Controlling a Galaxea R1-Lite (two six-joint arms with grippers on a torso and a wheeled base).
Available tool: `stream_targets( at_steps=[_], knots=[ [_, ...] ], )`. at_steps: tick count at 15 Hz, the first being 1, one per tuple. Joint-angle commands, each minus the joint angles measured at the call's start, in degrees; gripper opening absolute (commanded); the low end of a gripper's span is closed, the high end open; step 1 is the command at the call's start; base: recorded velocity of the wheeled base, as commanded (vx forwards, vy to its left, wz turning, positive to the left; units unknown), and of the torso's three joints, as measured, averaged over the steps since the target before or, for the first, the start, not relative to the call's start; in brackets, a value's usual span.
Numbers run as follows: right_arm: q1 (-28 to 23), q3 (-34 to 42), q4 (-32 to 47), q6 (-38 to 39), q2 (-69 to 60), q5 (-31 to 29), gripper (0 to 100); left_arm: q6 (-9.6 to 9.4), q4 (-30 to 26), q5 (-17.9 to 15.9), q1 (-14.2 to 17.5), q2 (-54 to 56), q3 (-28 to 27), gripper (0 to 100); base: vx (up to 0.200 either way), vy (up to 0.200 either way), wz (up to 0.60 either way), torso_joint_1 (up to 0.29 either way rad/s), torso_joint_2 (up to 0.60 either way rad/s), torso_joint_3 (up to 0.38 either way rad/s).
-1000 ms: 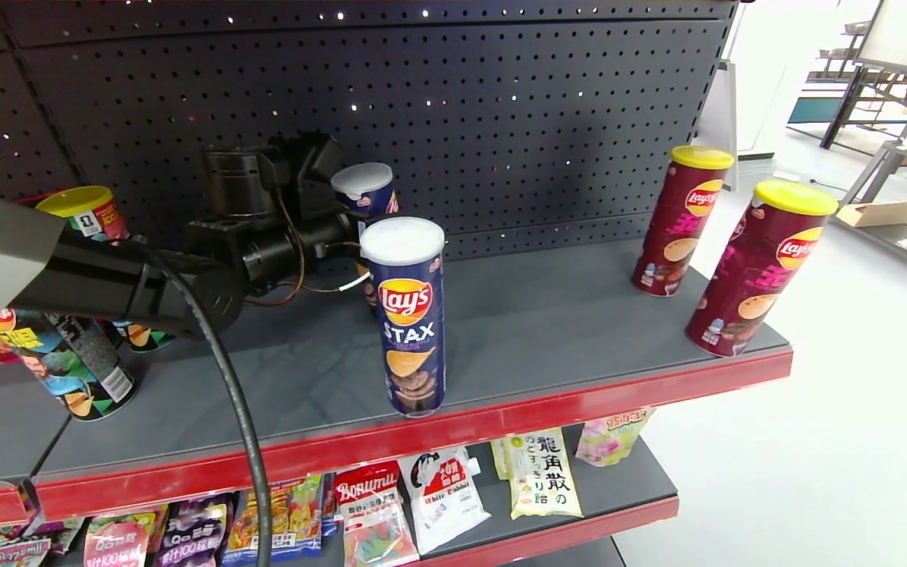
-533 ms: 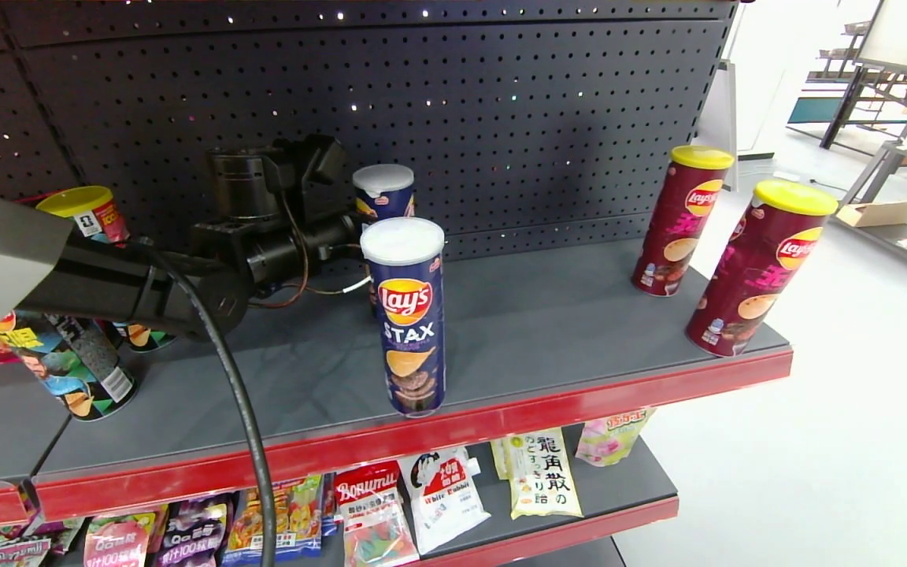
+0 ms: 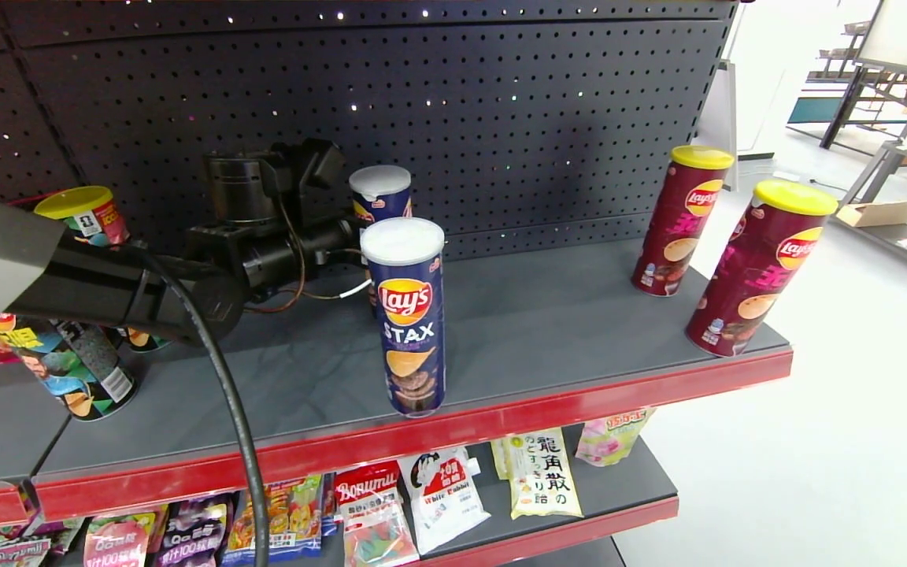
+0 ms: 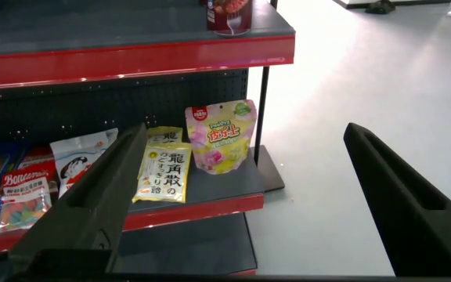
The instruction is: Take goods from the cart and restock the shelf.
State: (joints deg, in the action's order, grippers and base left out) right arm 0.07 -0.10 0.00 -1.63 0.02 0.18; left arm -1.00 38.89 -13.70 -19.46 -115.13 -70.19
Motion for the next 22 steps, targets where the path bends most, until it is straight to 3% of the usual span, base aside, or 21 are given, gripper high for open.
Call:
stream_targets(
  at_steps=[1, 4, 7, 9, 12, 13, 15, 17, 19, 20, 21, 22],
  knots=[
    [0.0, 0.0, 0.0, 0.0, 0.0, 0.0, 100, -0.49, 0.6, -0.2, 0.6, 3.1, 3.9, 100, 0.0, 0.0, 0.0, 0.0, 0.0, 0.0],
    [0.0, 0.0, 0.0, 0.0, 0.0, 0.0, 100, -0.41, 0.6, -0.4, 0.6, 7.3, 9.0, 100, 0.0, 0.0, 0.0, 0.0, 0.0, 0.0],
    [0.0, 0.0, 0.0, 0.0, 0.0, 0.0, 100, -0.32, 0.8, -1.0, 2.7, 11.7, 14.6, 100, 0.0, 0.0, 0.0, 0.0, 0.0, 0.0],
    [0.0, 0.0, 0.0, 0.1, 0.0, 0.0, 100, -0.32, 0.8, -2.3, 3.5, 17.3, 21.4, 100, 0.0, 0.0, 0.0, 0.0, 0.0, 0.0],
    [0.0, 0.0, 0.0, 0.1, 0.0, 0.1, 100, -0.32, 3.3, -4.4, 5.0, 28.5, 34.4, 100, 0.0, 0.0, 0.0, 0.0, 0.0, 0.0],
    [0.0, 0.0, 0.0, -0.2, 0.0, 0.2, 100, -0.41, 4.6, -6.2, 6.1, 36.2, 42.7, 100, 0.0, 0.0, 0.0, 0.0, 0.0, 0.0],
    [0.0, 0.0, 0.0, -0.3, 0.0, 1.0, 100, -1.2, 2.2, -5.2, 9.3, 51.9, 52.8, 100, 0.0, 0.0, 0.0, 0.0, 0.0, 0.0],
    [0.2, 0.0, 0.0, -0.4, 0.1, 2.3, 100, -2.6, -9.5, -4.4, 13.5, 67.8, 56.3, 100, 0.0, 0.0, 0.0, 0.0, 0.0, 0.0],
    [0.1, 0.1, 0.0, 0.1, 0.0, 2.2, 100, -2.43, -26.1, -4.3, 16.8, 83.8, 55.4, 100, 0.0, 0.0, 0.0, 0.0, 0.0, 0.0],
    [0.1, 0.1, 0.0, 0.1, 0.1, 2.2, 100, -2.43, -30.8, -4.3, 17.5, 88.1, 54.6, 100, 0.0, 0.0, 0.0, 0.0, 0.0, 0.0],
    [0.1, 0.1, 0.0, 0.0, 0.1, 2.2, 100, -2.43, -42.3, -4.0, 18.7, 96.5, 52.1, 100, 0.0, 0.0, 0.0, 0.0, 0.0, 0.0],
    [0.1, 0.1, 0.0, 0.1, 0.0, 2.2, 100, -2.43, -47.7, -2.2, 19.0, 100.0, 50.7, 100, 0.0, 0.0, 0.0, 0.0, 0.0, 0.0]
  ],
)
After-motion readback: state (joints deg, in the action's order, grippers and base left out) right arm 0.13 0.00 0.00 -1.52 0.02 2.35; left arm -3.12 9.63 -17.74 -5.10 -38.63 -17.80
